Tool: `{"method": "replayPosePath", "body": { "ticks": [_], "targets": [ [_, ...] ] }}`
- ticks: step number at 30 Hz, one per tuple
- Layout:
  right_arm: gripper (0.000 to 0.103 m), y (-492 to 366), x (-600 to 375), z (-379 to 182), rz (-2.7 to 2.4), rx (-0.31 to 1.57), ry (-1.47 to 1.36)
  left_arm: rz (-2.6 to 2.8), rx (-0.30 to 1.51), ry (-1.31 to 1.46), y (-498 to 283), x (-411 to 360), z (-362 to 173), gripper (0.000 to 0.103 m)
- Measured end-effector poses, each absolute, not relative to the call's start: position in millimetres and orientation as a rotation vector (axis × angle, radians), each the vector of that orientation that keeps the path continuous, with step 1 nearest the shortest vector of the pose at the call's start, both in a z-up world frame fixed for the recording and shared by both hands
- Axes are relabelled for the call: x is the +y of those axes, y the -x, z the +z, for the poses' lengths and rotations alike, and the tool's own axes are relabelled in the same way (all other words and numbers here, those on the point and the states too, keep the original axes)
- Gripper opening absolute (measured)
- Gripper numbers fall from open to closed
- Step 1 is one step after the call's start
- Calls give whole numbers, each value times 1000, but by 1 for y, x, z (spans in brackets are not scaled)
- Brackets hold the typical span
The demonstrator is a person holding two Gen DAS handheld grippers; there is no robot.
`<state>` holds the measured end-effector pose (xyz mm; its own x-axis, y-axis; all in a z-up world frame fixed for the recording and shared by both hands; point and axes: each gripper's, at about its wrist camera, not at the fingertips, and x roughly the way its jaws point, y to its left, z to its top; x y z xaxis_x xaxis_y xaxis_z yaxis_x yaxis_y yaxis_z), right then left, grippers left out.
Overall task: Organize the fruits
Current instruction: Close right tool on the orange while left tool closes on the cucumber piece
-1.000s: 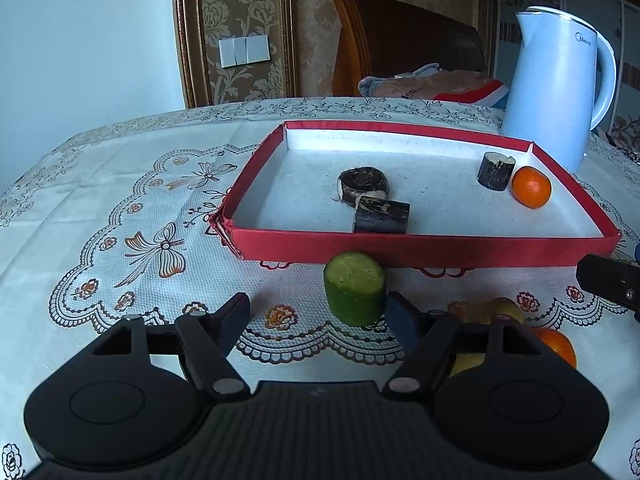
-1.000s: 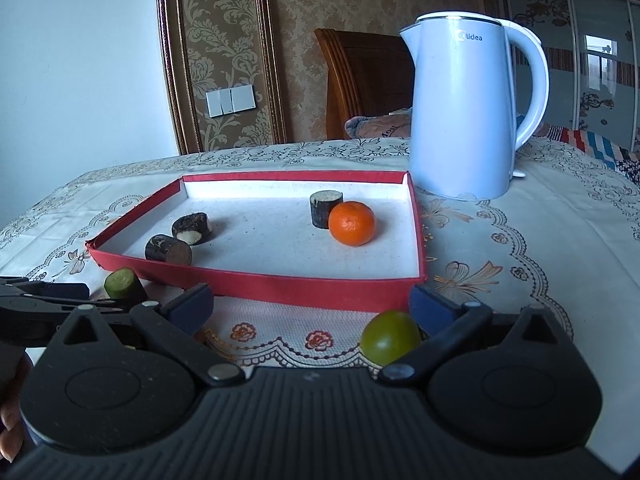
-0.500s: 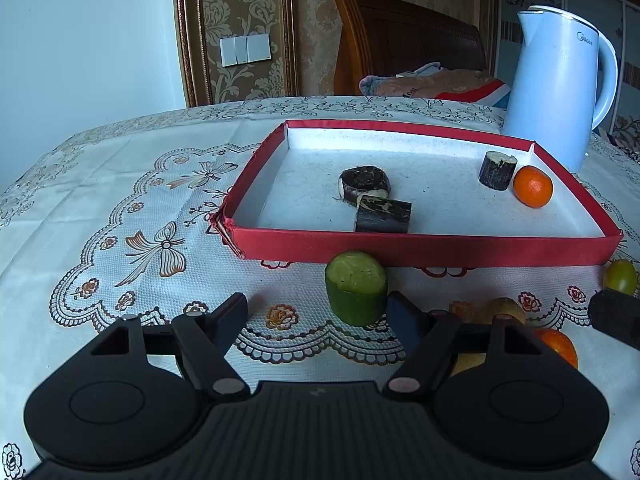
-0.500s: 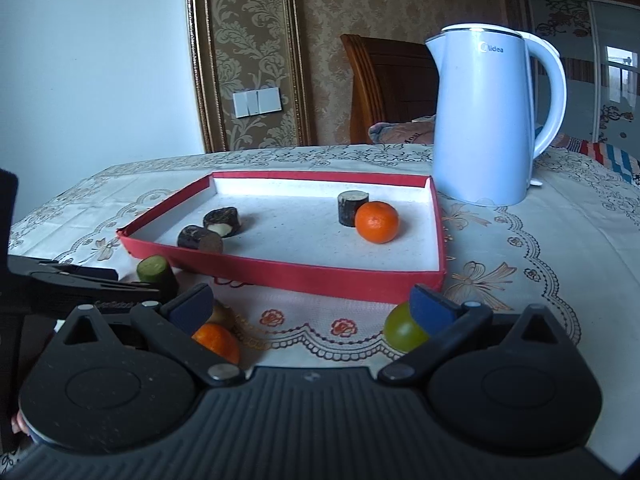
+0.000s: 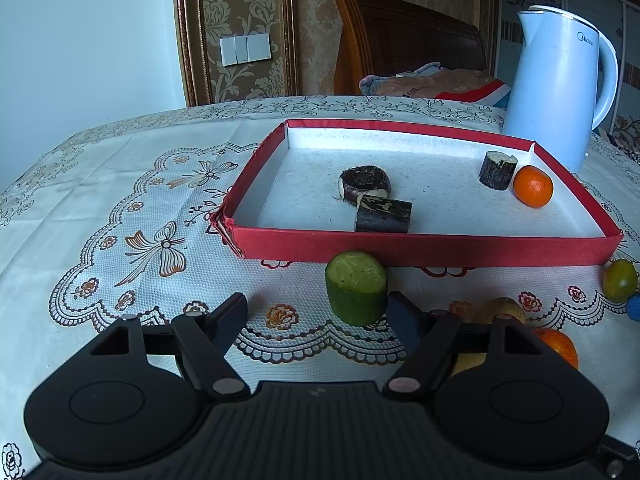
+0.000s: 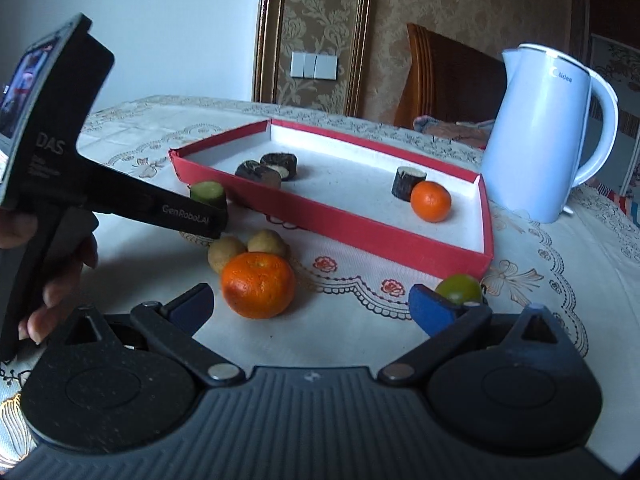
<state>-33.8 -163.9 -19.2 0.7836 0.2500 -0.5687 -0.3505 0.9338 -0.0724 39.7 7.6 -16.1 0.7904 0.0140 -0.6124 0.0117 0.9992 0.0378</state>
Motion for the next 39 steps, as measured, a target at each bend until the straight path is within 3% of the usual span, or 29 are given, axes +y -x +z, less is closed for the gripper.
{"method": "replayPosePath", "body": {
  "ticks": [1, 7, 13, 18, 20, 24, 39],
  "targets": [
    [93, 32, -163, -20, 330, 596, 176, 1, 659, -40, -40, 8, -16, 76],
    [90, 27, -153, -22, 350, 608, 207, 1, 660, -41, -40, 8, -16, 76],
    [75, 22, -147, -24, 361, 627, 226, 1, 660, -41, -40, 7, -16, 77],
    [73, 22, -146, -24, 362, 627, 222, 5, 660, -41, -40, 8, -16, 78],
    [58, 20, -145, -25, 376, 636, 217, 8, 661, -39, -40, 9, -17, 79],
    [40, 21, -143, -25, 380, 631, 224, 8, 661, -40, -40, 9, -17, 79],
    [40, 6, -181, -25, 211, 664, 23, 3, 660, -41, -40, 9, -16, 79]
  ]
}}
